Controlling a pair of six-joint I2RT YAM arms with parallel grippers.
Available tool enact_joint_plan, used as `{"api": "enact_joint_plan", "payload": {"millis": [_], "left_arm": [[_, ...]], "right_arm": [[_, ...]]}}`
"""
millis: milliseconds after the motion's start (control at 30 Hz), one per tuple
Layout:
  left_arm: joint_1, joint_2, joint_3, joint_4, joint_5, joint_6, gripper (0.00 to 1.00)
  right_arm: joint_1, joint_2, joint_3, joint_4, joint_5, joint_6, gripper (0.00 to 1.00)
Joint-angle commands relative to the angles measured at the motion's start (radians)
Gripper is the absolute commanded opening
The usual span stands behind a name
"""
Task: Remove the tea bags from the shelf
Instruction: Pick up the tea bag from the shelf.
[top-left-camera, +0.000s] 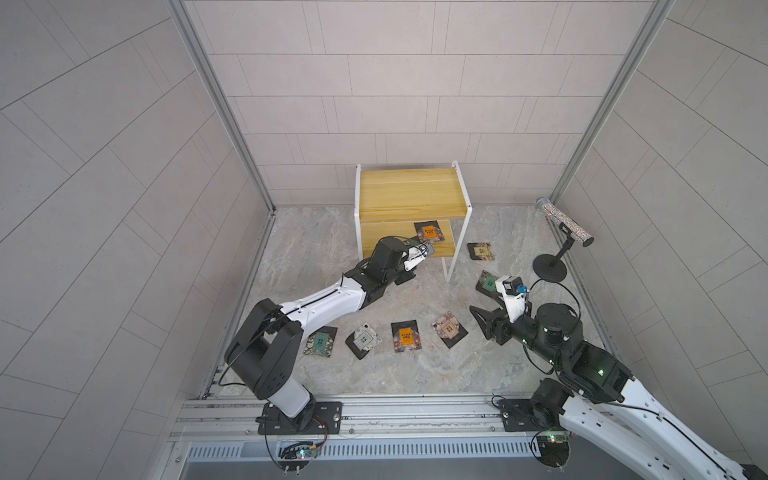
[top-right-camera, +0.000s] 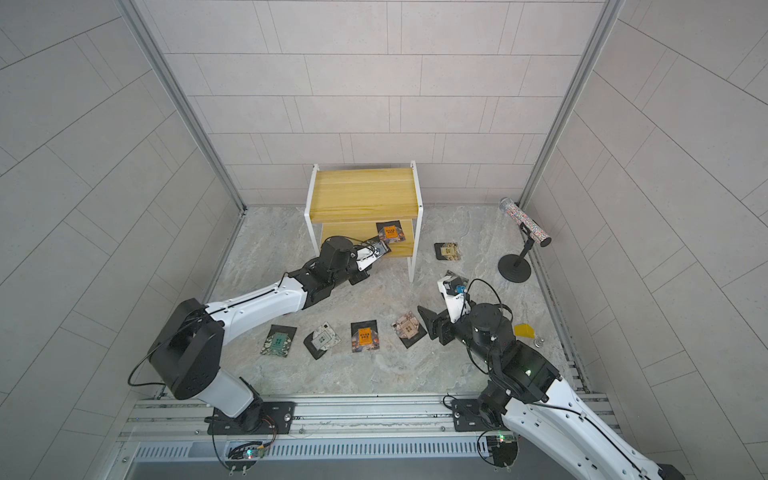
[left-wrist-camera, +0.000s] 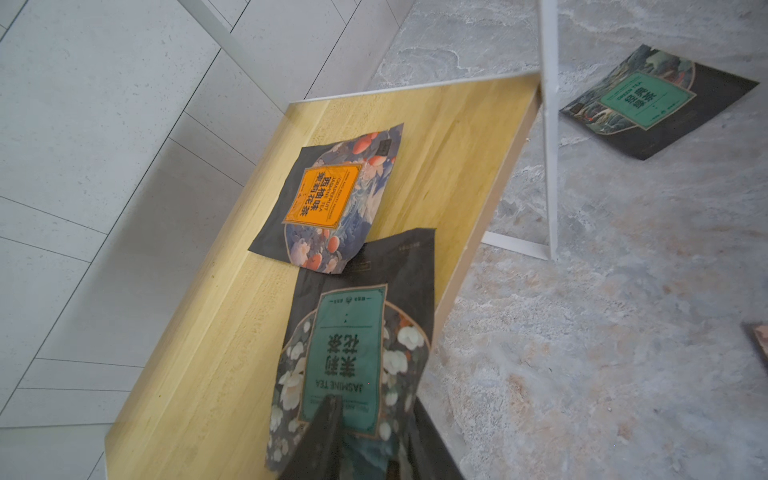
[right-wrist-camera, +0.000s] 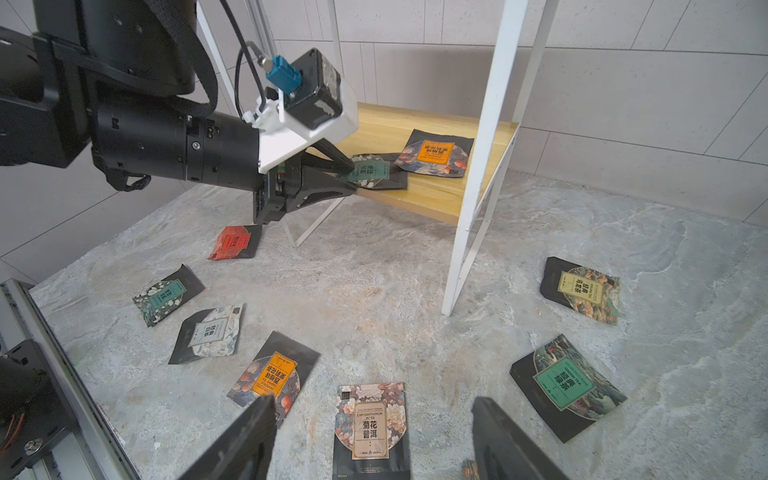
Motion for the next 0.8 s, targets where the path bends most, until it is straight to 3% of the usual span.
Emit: {"api": "enact_joint_plan", "payload": {"millis": [0,333,533,767], "left_arm": [[0.002,-0.036,-0.017,-0.043,-0.015,-0.004,0.28],[0.003,-0.109,-0.045,-0.062,-0.049,0.0,0.08],[0.003,-0.167,-0.073,-0.087,-0.054,0.005,0.0],[-0.012,-0.275,-0.122,-0.1,-0.019,-0.024,0.0]], "right_arm": [[-0.003,-0.005,-0.005,0.008,0.012,0.004,0.77],[-0.003,-0.006,-0.005,0.012,0.009,0.005,0.77],[-0.003,0.002,-0.006,0.019,0.004,0.004,0.78],[-0.003,0.009,-0.007,0.025,0.002,0.002,0.78]]}}
